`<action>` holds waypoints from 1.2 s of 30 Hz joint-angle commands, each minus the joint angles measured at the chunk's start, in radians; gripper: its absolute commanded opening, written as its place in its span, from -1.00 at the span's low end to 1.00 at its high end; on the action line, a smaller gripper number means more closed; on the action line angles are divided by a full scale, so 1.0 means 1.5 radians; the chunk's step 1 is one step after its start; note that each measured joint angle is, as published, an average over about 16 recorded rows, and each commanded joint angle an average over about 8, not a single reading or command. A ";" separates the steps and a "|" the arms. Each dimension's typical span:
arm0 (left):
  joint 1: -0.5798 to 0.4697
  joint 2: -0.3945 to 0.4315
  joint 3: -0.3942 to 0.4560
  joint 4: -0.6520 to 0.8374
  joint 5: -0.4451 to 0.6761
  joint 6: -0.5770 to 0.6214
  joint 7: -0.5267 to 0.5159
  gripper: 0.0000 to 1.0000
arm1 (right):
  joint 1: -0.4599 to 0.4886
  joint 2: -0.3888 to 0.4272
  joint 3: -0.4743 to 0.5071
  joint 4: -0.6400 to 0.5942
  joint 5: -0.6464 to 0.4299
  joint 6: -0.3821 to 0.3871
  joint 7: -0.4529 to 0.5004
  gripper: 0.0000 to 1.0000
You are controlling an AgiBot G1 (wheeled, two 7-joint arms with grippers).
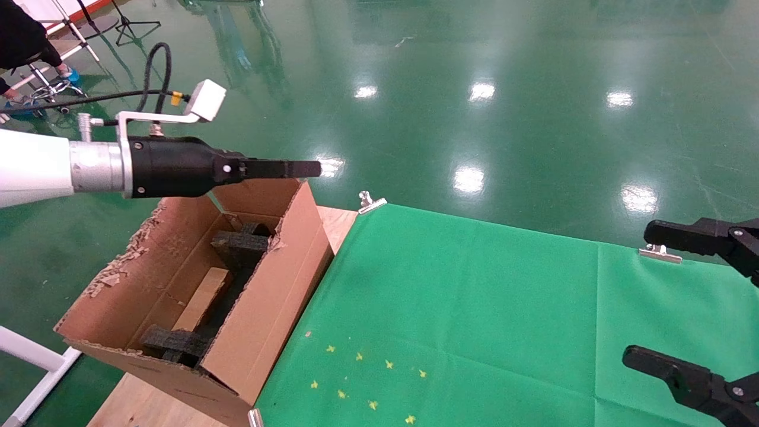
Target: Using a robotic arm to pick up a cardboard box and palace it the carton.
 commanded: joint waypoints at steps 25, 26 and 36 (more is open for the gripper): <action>0.236 -0.025 -0.134 -0.326 -0.207 0.042 0.182 1.00 | 0.000 0.000 0.000 0.000 0.000 0.000 0.000 1.00; 0.246 -0.026 -0.140 -0.341 -0.216 0.044 0.190 1.00 | 0.000 0.000 0.000 0.000 0.000 0.000 0.000 1.00; 0.346 -0.037 -0.197 -0.479 -0.303 0.062 0.267 1.00 | 0.000 0.000 0.000 0.000 0.000 0.000 0.000 1.00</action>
